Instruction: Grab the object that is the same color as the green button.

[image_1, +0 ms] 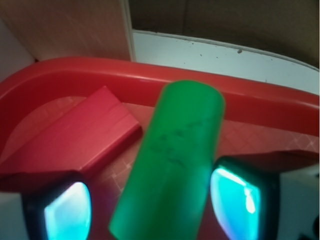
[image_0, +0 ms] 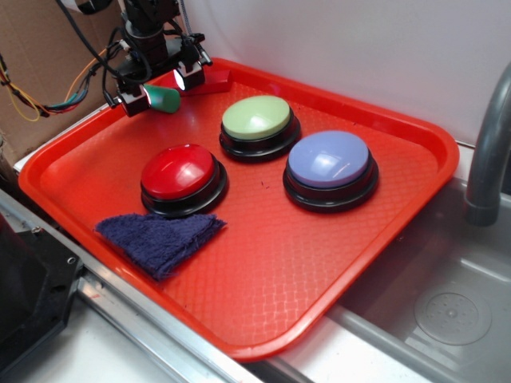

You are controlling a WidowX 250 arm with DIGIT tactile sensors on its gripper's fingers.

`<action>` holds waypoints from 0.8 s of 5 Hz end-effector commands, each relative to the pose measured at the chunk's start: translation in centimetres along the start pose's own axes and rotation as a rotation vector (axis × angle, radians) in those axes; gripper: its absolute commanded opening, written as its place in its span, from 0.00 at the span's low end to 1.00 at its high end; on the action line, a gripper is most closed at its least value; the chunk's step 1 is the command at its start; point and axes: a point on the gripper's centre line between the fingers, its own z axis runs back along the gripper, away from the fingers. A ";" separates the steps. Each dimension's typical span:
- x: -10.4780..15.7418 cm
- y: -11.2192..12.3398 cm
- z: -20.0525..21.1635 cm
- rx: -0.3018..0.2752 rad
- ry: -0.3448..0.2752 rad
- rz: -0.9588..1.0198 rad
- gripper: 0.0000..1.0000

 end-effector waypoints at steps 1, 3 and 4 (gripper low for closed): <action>0.8 1.9 0.6 0.023 -0.030 0.038 0.00; 0.2 1.7 1.7 0.016 -0.033 -0.007 0.00; -0.5 1.6 5.0 -0.024 0.021 -0.122 0.00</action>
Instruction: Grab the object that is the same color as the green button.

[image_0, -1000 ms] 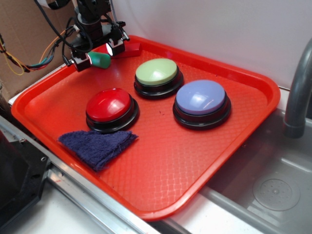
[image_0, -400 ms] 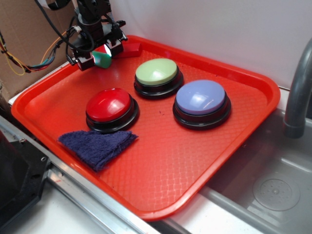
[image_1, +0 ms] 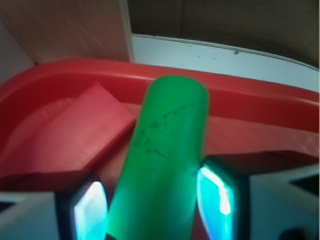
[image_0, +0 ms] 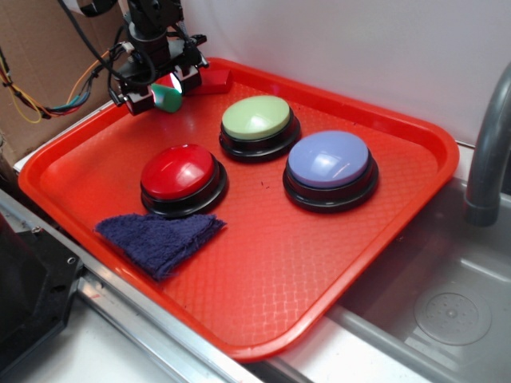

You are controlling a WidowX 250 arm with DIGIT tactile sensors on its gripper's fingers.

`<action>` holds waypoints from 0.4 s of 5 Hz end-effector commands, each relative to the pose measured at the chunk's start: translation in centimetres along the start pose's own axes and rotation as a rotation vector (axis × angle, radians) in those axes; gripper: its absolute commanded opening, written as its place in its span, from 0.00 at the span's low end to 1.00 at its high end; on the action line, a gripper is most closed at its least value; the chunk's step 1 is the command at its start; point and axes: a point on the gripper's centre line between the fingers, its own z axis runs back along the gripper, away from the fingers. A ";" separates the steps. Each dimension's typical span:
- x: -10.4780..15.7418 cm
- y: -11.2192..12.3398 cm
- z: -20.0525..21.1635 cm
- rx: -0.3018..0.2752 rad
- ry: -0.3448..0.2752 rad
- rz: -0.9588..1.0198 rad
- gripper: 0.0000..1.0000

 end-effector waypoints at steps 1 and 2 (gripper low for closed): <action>-0.1 1.5 8.2 -0.128 0.076 -0.286 0.00; -0.9 2.0 11.3 -0.212 0.144 -0.489 0.00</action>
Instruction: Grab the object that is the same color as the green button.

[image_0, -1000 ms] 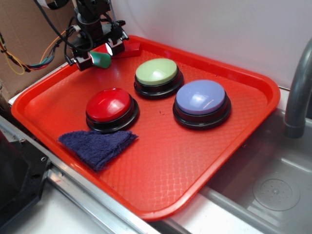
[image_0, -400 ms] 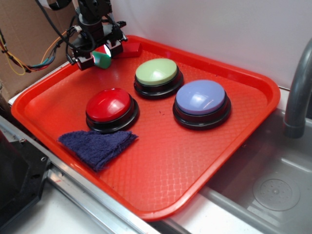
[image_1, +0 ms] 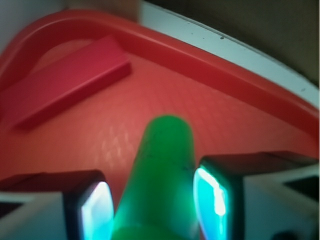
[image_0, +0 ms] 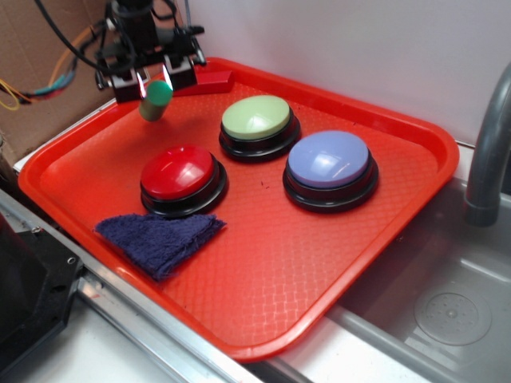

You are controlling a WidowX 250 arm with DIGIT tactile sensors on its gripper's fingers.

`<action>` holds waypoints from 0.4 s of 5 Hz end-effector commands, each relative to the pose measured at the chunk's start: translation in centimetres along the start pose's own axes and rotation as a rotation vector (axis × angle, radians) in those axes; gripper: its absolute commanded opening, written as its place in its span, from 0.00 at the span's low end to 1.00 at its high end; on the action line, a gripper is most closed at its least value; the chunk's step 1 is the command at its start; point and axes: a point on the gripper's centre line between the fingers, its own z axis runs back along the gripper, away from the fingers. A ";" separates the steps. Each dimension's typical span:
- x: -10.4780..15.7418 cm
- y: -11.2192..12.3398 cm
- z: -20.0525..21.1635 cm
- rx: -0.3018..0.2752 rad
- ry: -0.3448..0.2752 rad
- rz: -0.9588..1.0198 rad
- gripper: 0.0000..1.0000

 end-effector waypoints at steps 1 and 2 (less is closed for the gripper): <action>-1.1 1.4 7.9 -0.178 0.106 -0.422 0.00; -1.8 1.7 10.0 -0.239 0.126 -0.616 0.00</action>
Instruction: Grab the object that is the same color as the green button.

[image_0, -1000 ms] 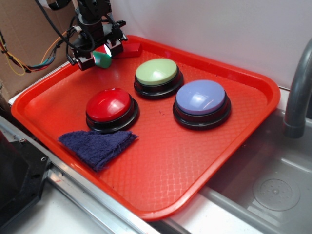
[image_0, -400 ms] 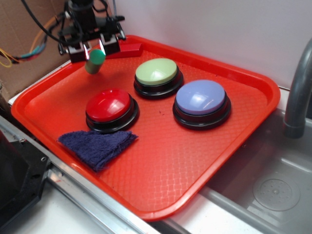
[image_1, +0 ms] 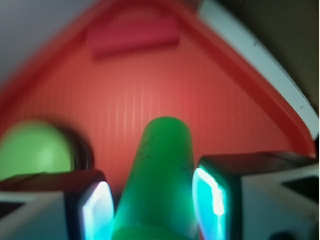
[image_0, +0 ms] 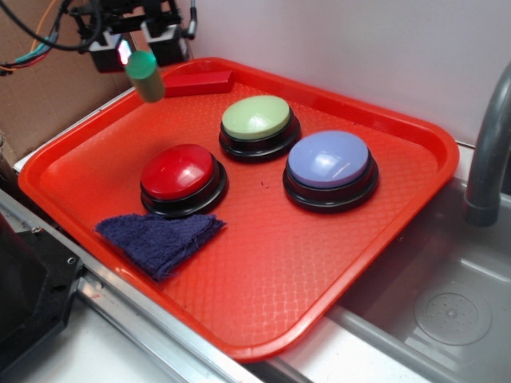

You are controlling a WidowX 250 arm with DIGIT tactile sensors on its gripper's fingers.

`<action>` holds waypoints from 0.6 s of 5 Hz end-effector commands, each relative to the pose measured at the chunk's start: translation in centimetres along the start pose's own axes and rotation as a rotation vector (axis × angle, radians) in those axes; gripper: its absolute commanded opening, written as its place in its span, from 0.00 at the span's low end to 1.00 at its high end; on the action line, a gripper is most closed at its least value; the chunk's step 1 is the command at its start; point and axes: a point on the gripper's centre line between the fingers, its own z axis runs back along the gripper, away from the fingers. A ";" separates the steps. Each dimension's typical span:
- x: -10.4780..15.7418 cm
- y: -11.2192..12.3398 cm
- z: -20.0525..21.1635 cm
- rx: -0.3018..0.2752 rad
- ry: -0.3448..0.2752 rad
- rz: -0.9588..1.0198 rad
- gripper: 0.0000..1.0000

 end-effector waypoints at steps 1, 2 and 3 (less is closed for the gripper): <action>0.0 1.5 6.6 -0.138 -0.008 -0.314 0.00; -0.2 1.5 7.6 -0.149 -0.020 -0.401 0.00; -0.3 1.6 7.8 -0.165 -0.028 -0.435 0.00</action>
